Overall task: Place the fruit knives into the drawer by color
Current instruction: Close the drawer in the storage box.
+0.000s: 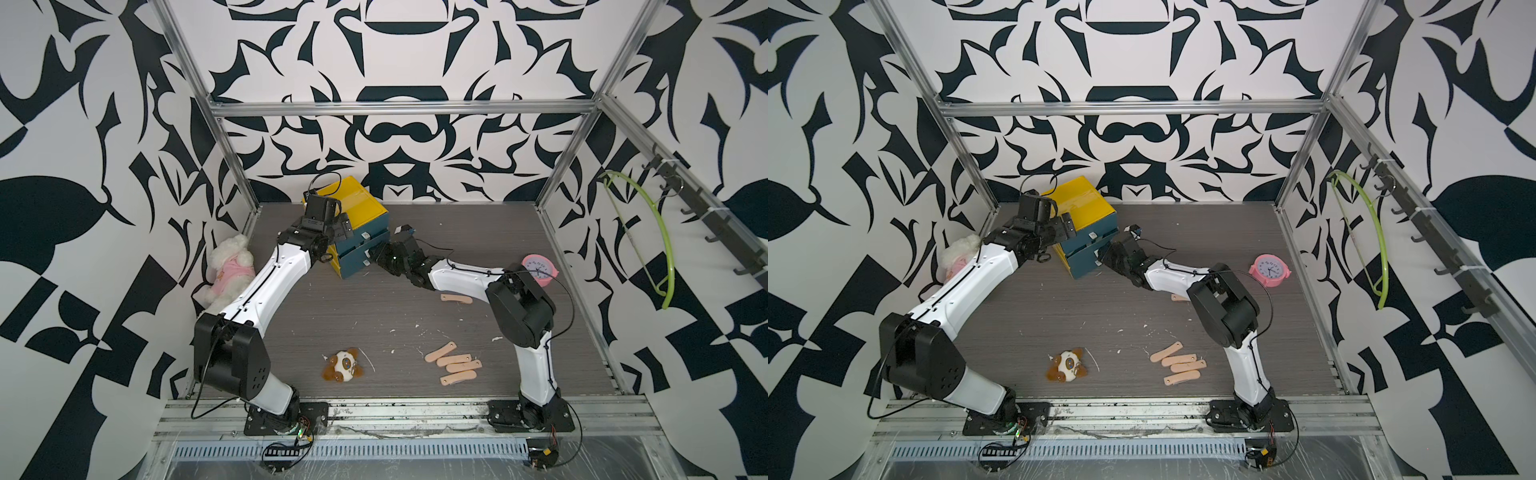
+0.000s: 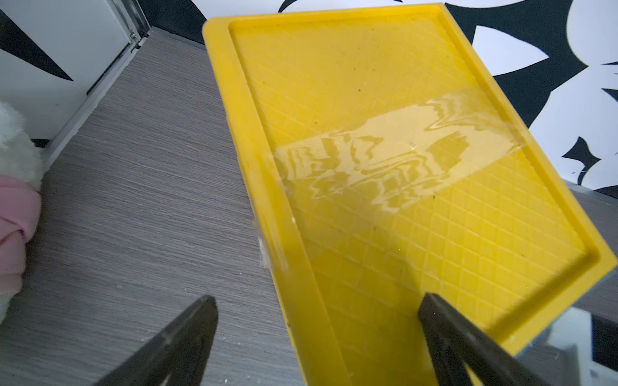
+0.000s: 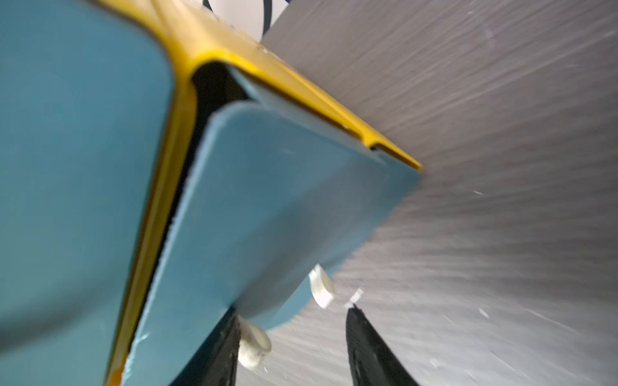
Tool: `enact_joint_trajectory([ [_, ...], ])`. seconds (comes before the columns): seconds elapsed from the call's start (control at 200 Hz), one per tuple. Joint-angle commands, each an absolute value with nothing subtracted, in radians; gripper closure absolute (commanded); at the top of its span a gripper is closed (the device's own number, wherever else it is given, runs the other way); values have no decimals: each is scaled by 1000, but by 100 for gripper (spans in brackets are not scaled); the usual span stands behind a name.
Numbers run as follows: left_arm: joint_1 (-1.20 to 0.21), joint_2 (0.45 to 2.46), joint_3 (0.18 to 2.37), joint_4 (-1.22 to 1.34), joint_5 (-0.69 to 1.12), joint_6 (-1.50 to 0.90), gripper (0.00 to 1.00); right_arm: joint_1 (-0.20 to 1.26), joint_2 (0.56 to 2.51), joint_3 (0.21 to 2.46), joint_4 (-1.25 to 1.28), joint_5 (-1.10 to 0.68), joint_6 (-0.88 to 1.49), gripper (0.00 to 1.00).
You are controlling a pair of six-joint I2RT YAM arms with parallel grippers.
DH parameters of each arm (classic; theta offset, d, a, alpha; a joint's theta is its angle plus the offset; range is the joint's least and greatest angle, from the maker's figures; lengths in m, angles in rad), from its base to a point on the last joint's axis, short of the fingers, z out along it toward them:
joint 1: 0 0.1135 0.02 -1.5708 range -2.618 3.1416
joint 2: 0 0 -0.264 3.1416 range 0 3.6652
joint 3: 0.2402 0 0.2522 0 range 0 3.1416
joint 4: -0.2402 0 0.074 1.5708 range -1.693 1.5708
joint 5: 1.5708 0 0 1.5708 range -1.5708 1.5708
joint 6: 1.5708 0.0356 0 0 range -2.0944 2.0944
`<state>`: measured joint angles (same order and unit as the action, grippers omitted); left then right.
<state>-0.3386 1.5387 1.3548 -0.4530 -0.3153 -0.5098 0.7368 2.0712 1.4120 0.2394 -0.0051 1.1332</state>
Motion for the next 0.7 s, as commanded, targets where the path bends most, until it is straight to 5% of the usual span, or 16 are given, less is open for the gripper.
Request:
enact_joint_trajectory([
  [0.0,-337,1551,1306,-519,-279,-512,1,735,2076,1451,357,-2,1185,46],
  [0.27,-337,1543,1266,-505,-267,-521,1,735,2099,1456,385,-19,1209,46],
  [0.53,-337,1526,1253,-494,-262,-520,1,760,1945,1213,489,-2,1212,51],
  [0.695,-336,1517,1250,-488,-253,-520,1,764,2041,1212,605,-69,1269,54],
])
